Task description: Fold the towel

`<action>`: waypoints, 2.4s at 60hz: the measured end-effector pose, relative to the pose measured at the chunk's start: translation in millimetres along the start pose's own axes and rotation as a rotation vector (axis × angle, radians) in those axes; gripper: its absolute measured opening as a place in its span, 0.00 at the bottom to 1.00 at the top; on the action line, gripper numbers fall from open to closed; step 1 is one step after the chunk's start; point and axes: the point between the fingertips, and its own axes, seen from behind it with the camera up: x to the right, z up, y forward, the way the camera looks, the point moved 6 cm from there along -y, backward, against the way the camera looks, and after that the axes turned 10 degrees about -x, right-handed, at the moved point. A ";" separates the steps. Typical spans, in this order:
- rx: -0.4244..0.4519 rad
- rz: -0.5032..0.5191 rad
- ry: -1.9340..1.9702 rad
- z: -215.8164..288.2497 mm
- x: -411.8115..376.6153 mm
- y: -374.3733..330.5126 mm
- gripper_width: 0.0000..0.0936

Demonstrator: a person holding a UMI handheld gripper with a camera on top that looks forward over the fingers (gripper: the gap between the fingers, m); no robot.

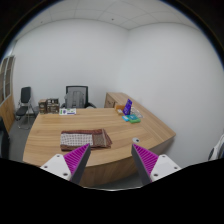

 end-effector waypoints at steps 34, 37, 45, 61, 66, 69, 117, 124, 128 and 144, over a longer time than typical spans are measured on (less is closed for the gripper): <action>-0.243 0.315 -0.152 -113.9 -160.3 118.1 0.92; -0.234 0.350 -0.165 -107.4 -184.7 140.1 0.92; -0.210 0.424 -0.146 -77.3 -249.8 210.1 0.92; -0.188 0.413 -0.185 -37.0 -331.3 341.0 0.89; -0.224 0.392 -0.219 -43.9 -342.9 371.2 0.80; -0.247 0.386 -0.227 -47.3 -346.3 378.8 0.77; -0.177 0.549 0.148 91.9 -306.5 305.8 0.06; -0.215 0.486 0.171 72.3 -264.4 342.8 0.06; -0.256 0.457 0.173 49.7 -241.1 366.2 0.06; -0.366 0.441 0.100 -6.7 -166.8 410.8 0.79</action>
